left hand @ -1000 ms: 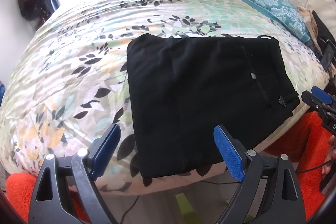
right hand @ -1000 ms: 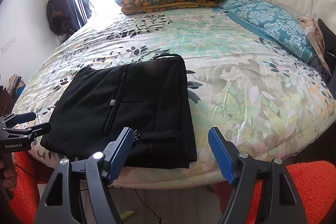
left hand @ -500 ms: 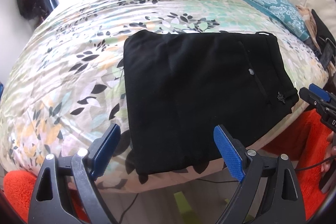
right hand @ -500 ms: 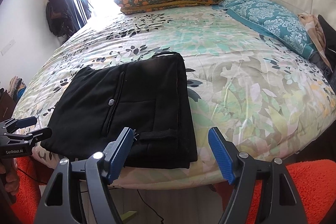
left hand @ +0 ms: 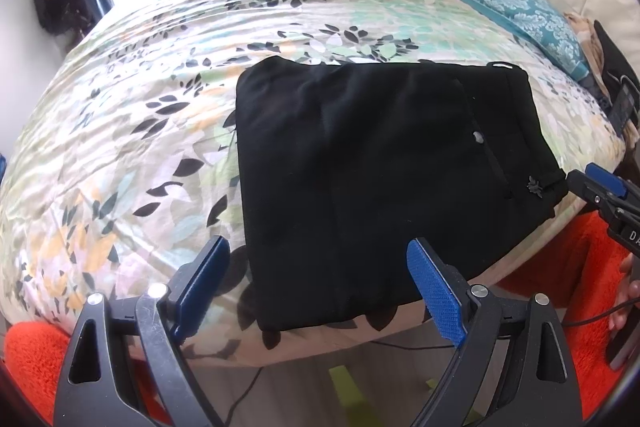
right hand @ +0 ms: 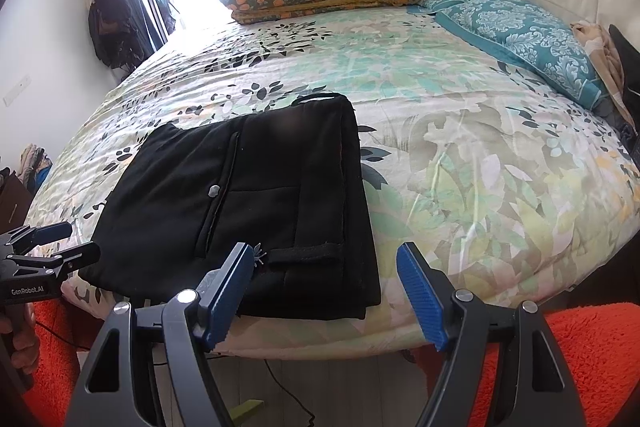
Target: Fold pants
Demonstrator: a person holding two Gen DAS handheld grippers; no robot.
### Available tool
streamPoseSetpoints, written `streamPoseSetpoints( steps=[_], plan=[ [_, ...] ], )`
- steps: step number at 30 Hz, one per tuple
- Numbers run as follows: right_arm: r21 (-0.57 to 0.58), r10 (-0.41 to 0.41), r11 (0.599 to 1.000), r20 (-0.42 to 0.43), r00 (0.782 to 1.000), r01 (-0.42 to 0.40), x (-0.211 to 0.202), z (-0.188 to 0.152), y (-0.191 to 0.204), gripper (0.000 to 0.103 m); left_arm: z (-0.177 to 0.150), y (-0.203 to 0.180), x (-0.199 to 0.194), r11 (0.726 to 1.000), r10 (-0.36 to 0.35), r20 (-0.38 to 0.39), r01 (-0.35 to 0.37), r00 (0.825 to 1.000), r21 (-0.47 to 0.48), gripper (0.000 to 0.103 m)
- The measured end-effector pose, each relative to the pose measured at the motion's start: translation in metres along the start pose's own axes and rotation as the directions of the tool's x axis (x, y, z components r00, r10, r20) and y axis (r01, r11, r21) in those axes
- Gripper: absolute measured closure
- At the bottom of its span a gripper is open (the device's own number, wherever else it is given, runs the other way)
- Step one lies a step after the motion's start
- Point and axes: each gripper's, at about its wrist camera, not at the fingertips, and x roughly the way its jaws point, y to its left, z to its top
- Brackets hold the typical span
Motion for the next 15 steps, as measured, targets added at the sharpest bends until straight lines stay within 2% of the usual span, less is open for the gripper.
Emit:
streamPoseSetpoints(
  steps=[15],
  plan=[
    [0.011,0.002,1.000,-0.003,1.000,-0.002,0.0013,-0.0004,0.0003,0.028,0.0008,0.0055,0.0007,1.000,0.007,0.002,-0.007,1.000,-0.024,0.011]
  ],
)
